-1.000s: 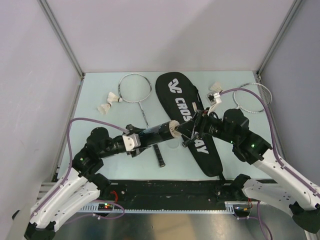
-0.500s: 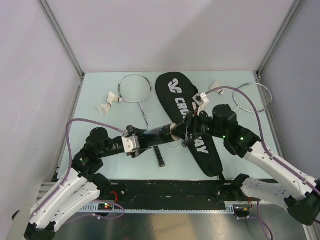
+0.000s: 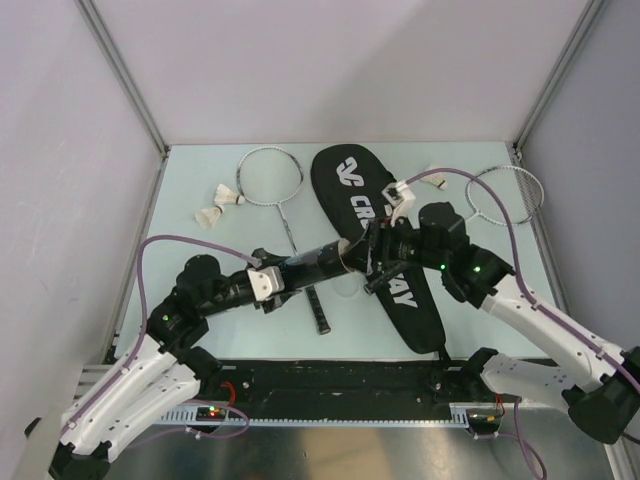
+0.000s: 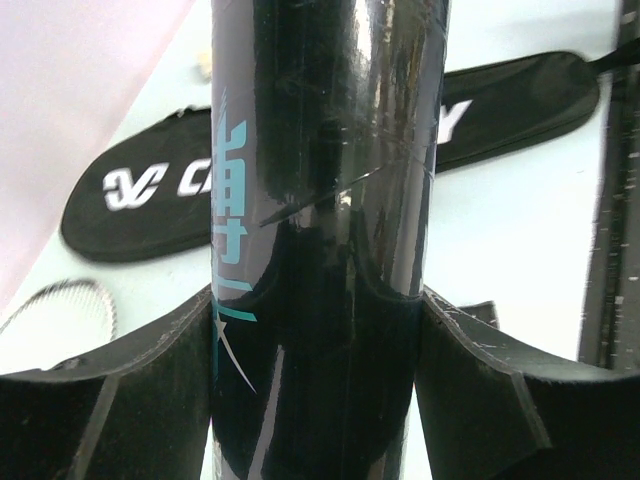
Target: Pack up the badminton gear
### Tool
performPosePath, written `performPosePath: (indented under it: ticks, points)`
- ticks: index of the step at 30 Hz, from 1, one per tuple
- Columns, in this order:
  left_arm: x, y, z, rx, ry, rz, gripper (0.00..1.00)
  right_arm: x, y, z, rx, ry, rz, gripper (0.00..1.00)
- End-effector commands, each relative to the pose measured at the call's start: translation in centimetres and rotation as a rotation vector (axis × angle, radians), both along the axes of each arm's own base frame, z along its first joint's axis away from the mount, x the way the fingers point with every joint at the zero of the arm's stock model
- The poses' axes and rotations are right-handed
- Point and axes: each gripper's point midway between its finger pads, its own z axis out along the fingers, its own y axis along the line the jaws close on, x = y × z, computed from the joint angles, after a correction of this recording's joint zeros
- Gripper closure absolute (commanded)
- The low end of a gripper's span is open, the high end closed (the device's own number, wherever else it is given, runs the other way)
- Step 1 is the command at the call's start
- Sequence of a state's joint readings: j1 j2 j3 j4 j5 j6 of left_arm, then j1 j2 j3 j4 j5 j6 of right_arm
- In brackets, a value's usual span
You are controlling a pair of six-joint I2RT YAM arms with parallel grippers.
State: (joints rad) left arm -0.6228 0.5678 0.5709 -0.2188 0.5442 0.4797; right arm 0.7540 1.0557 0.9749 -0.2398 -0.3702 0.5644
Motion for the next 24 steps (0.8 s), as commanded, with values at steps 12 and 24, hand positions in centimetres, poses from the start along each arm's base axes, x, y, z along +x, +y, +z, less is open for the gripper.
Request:
performPosePath:
  ticks: [12,24]
  points:
    - [2.6,3.1,0.8,-0.018,-0.047,0.254,0.65,16.5,-19.2,2.1,-0.103,-0.099,-0.971,0.26]
    - [0.5,3.0,1.5,-0.12,-0.006,0.213,0.65,30.9,-26.5,-5.5,-0.468,-0.046,-1.46,0.25]
